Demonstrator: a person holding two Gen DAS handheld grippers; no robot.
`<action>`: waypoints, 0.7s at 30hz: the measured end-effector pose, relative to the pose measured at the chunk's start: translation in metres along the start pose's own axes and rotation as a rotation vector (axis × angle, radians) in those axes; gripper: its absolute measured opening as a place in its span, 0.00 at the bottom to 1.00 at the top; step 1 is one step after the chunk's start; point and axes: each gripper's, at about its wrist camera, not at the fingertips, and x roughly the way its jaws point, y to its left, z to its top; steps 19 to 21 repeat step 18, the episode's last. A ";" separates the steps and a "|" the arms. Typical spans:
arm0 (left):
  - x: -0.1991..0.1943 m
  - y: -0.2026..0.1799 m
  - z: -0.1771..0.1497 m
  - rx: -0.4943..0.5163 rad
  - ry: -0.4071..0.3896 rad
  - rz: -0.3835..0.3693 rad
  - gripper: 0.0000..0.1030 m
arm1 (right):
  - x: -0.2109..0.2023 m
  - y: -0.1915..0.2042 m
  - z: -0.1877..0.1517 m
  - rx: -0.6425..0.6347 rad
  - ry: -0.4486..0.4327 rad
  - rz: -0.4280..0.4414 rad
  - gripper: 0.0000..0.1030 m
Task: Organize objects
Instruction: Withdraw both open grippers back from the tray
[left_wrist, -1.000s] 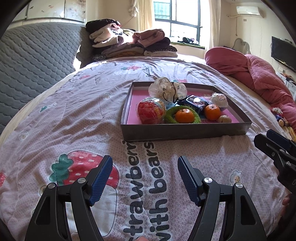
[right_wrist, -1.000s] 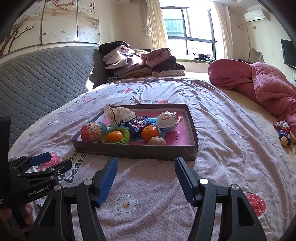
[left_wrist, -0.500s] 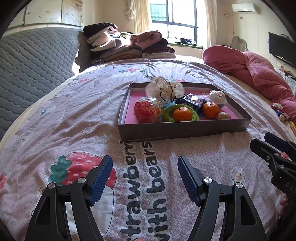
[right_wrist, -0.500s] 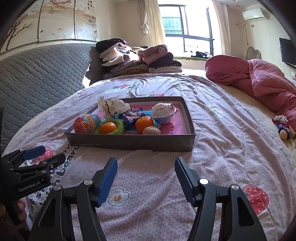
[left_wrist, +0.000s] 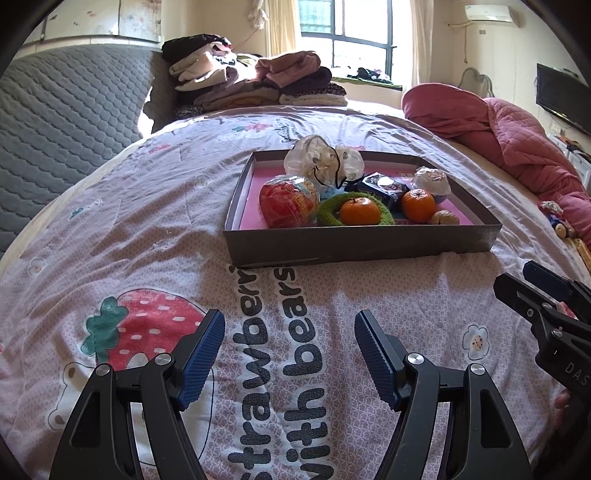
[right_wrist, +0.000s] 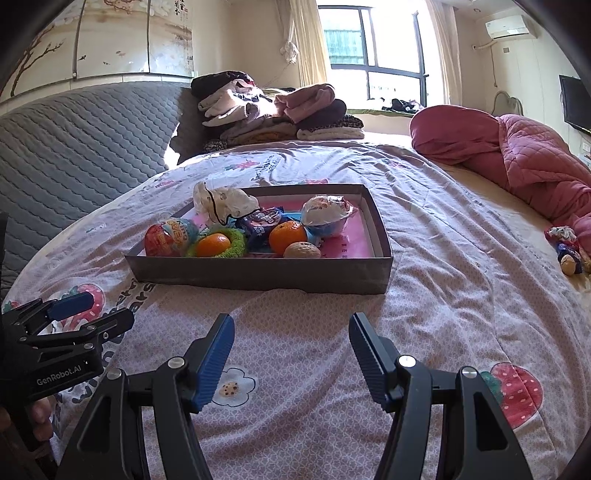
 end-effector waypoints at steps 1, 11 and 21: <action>0.000 0.000 0.000 0.002 0.000 0.002 0.72 | 0.000 0.000 0.000 -0.001 0.000 0.002 0.62; 0.008 0.002 -0.003 0.008 0.011 0.003 0.72 | 0.005 0.000 -0.002 -0.004 0.012 0.006 0.62; 0.008 0.001 -0.003 0.006 0.016 0.009 0.72 | 0.006 -0.002 -0.002 0.010 0.017 0.008 0.62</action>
